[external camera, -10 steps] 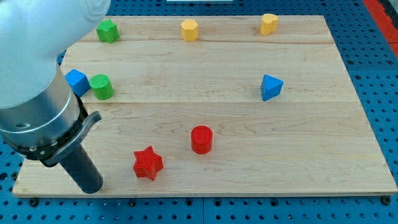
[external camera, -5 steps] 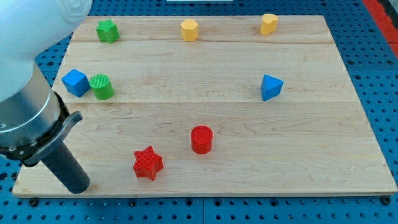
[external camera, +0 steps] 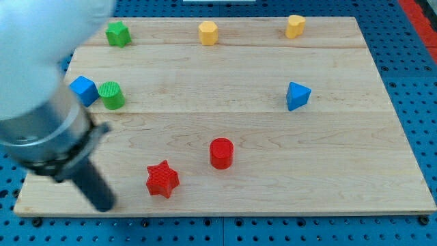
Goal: Place the red star diagonally to the green circle
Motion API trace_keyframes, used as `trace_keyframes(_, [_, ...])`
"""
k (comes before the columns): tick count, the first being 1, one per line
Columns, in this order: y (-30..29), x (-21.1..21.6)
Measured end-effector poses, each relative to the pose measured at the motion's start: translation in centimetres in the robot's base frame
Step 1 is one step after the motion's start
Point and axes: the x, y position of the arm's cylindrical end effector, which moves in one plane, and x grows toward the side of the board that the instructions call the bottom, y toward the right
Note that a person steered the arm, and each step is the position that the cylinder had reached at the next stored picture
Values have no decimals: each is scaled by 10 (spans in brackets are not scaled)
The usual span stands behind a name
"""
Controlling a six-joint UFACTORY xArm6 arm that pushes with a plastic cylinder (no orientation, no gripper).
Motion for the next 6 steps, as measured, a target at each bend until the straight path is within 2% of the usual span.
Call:
trace_keyframes(1, [20,0])
trace_keyframes(2, [-15,-16])
trace_keyframes(3, [17,-50])
trace_keyframes(4, [80,-64])
trace_keyframes(6, [74,-66])
